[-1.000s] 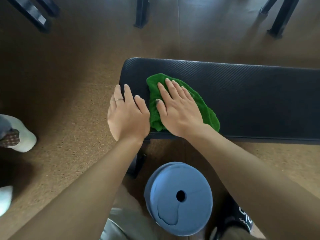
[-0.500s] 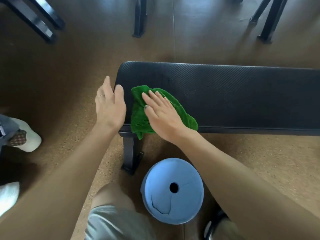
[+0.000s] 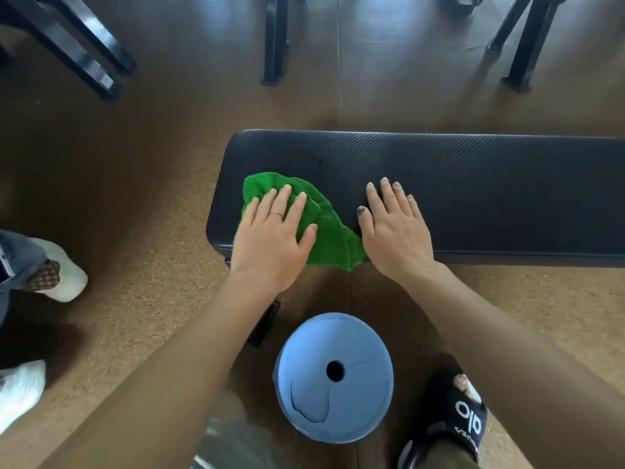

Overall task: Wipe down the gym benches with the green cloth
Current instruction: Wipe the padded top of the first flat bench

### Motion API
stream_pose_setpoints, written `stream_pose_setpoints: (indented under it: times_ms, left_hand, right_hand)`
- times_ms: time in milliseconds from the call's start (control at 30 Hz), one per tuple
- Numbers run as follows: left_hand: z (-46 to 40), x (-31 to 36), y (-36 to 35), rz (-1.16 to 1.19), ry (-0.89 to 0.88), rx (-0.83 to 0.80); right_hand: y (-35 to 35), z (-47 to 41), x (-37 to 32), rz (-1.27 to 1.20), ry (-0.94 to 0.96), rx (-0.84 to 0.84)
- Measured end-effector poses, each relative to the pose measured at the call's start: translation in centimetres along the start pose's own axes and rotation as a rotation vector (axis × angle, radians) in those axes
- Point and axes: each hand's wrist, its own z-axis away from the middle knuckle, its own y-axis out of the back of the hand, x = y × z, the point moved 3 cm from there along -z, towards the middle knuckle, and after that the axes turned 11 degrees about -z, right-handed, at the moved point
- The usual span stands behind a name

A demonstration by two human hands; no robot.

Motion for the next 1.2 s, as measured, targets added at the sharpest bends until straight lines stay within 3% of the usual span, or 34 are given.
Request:
stream_pose_setpoints:
  times_ms: [200,267,400,700,833,1067,1200]
  left_hand:
    - [-0.2,-8.9,-0.9,0.043,0.204,-0.12]
    - [-1.8,-9.0,-1.3,0.099,0.299,-0.181]
    - [-4.0,-6.5,-1.4,0.08,0.374,-0.152]
    - [4.3,-3.8,-2.2,0.198,0.327,-0.13]
    - [1.8,-3.9,-2.3,0.144,0.365,-0.095]
    - [-6.4,-7.1,-0.9,0.187,0.446,-0.209]
    - [-2.5,-2.4,-0.6,0.059,0.252,-0.12]
  right_hand:
    - [-0.9,-0.8,-1.2,0.079,0.056,0.018]
    - [-1.2,-1.5,-1.5,0.107,0.069,0.022]
    - [-1.6,-1.8,-1.4,0.144,0.069,0.054]
    - [-1.5,-1.0,-1.5,0.15,0.082,0.042]
    - [-1.5,-1.4,-1.6,0.142,0.083,0.053]
    - [-1.6,-1.4,-1.6,0.149,0.078,0.072]
    - [-1.5,-1.2,-1.6,0.15,0.077,0.069]
